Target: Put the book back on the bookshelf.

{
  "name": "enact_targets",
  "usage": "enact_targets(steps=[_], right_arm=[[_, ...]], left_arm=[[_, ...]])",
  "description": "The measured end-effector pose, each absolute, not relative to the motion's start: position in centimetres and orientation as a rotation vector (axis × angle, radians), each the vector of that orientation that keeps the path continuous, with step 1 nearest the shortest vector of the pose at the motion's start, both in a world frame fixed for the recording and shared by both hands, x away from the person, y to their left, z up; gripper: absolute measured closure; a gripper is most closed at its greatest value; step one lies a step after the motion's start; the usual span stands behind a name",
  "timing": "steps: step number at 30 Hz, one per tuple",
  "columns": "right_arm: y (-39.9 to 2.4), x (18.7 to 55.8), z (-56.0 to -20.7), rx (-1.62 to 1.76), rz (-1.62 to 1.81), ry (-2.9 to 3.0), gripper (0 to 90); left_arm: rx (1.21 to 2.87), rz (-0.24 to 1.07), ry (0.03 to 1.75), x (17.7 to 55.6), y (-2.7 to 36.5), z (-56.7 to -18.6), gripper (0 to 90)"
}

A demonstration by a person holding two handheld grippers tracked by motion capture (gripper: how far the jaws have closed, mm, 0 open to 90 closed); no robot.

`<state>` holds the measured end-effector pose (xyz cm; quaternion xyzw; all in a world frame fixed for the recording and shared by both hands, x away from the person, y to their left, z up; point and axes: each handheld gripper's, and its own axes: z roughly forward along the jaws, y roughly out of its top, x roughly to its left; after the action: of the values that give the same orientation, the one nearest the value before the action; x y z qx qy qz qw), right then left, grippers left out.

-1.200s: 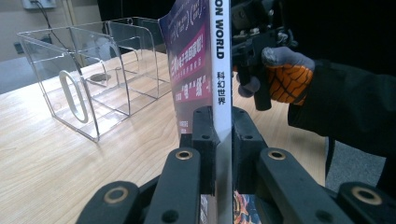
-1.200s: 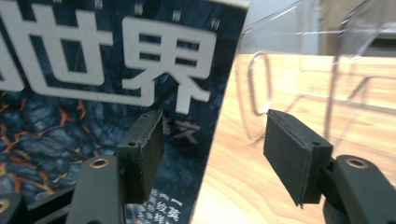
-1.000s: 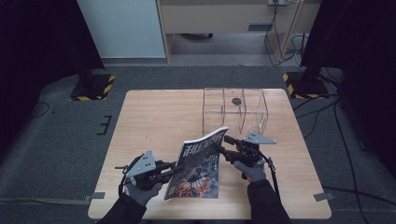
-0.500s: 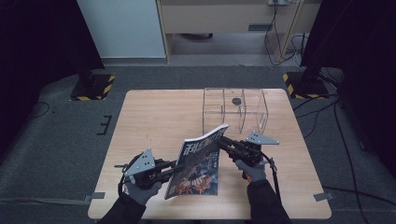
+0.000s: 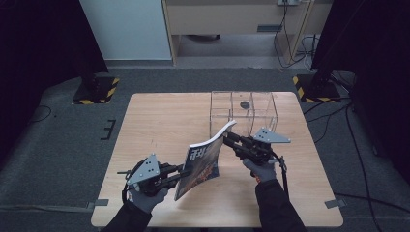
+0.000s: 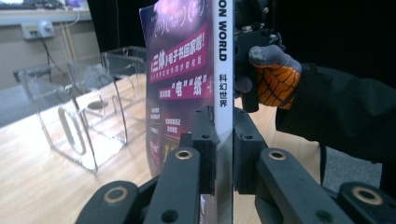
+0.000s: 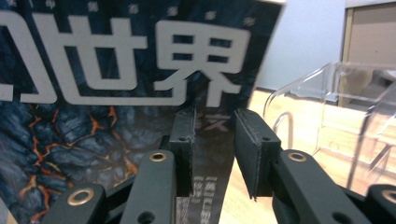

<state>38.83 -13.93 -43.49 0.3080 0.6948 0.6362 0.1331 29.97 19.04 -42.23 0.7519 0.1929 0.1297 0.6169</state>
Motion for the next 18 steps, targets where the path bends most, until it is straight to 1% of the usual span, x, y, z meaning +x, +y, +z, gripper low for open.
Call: enact_targets(steps=[4,6,8,10,12,15,18], right_arm=[[-13.5,38.9,-44.5,0.893,1.801,2.052,61.2],[-13.5,39.0,-44.7,0.904,1.784,2.053,54.3],[-13.5,39.1,-44.9,0.91,1.775,2.047,50.9],[-13.6,39.2,-45.2,0.928,1.777,2.037,45.1],[-13.7,39.4,-45.6,0.946,1.806,2.034,42.0],[-13.9,39.5,-46.1,0.94,1.848,2.041,42.3],[-13.8,39.4,-46.2,0.901,1.878,2.074,44.6]], left_arm=[[1.726,0.298,0.46,29.8,19.5,-42.3,82.0],[1.723,0.291,0.462,29.8,19.6,-42.3,82.0],[1.727,0.293,0.461,29.8,19.6,-42.3,81.9],[1.734,0.291,0.456,29.7,19.5,-42.4,81.9],[1.739,0.284,0.449,29.7,19.5,-42.4,81.9],[1.737,0.272,0.445,29.7,19.6,-42.4,81.7],[1.737,0.27,0.443,29.7,19.6,-42.4,81.7]])
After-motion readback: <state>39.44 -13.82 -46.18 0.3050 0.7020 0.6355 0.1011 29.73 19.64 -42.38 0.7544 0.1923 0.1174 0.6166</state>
